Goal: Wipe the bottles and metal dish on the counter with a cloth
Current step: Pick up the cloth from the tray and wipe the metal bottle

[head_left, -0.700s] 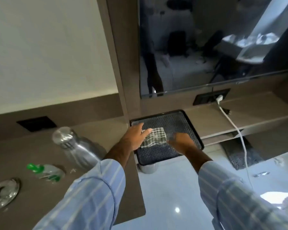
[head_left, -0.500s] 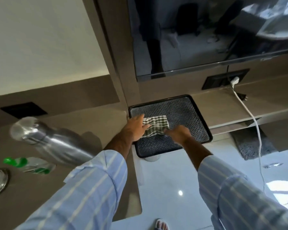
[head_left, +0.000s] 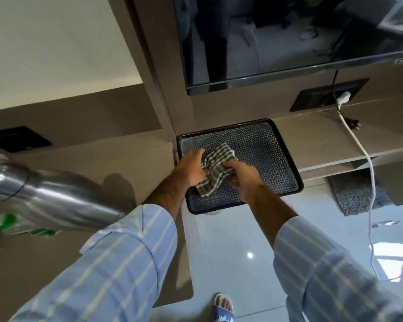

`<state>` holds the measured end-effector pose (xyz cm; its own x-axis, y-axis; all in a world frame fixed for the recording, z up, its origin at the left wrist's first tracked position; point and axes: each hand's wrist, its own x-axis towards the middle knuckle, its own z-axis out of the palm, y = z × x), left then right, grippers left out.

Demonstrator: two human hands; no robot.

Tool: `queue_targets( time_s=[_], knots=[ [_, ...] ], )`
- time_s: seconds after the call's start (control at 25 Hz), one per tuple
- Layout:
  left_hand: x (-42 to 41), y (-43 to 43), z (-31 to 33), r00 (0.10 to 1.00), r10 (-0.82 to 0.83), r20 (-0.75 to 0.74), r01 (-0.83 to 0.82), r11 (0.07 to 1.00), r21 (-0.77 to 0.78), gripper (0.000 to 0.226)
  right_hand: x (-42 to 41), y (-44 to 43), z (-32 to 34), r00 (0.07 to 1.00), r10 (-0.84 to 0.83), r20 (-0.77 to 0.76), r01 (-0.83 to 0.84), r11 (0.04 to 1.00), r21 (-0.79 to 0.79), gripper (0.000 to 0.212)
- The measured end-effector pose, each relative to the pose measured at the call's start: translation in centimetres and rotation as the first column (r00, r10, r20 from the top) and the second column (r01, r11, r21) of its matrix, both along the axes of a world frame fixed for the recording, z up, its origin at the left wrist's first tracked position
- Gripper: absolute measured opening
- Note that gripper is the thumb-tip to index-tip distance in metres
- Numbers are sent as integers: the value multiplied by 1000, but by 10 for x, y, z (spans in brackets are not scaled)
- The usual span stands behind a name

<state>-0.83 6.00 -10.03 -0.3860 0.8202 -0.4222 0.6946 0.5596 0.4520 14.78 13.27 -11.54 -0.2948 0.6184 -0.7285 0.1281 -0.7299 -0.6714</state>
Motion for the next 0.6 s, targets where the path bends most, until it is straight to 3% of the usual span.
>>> queue_targets(
  time_s=[0.08, 0.2, 0.36, 0.44, 0.6],
  knots=[
    [7, -4, 22, 996, 65, 59, -70, 995, 73, 94, 4, -4, 23, 998, -6, -67, 7, 1000, 13, 12],
    [21, -17, 75, 906, 184, 380, -253, 957, 140, 94, 10, -17, 74, 989, 19, -145, -12, 999, 47, 11],
    [30, -45, 148, 752, 122, 648, -312, 931, 187, 37, 13, -44, 151, 952, 71, -297, -30, 990, 140, 29],
    [36, -63, 189, 737, 75, 671, -331, 907, 261, 26, 16, -61, 193, 958, 53, -281, 7, 978, 209, 22],
    [45, -98, 279, 834, -30, 551, -268, 851, 451, 12, 8, -109, 277, 912, -48, -408, 168, 950, 263, 26]
  ],
)
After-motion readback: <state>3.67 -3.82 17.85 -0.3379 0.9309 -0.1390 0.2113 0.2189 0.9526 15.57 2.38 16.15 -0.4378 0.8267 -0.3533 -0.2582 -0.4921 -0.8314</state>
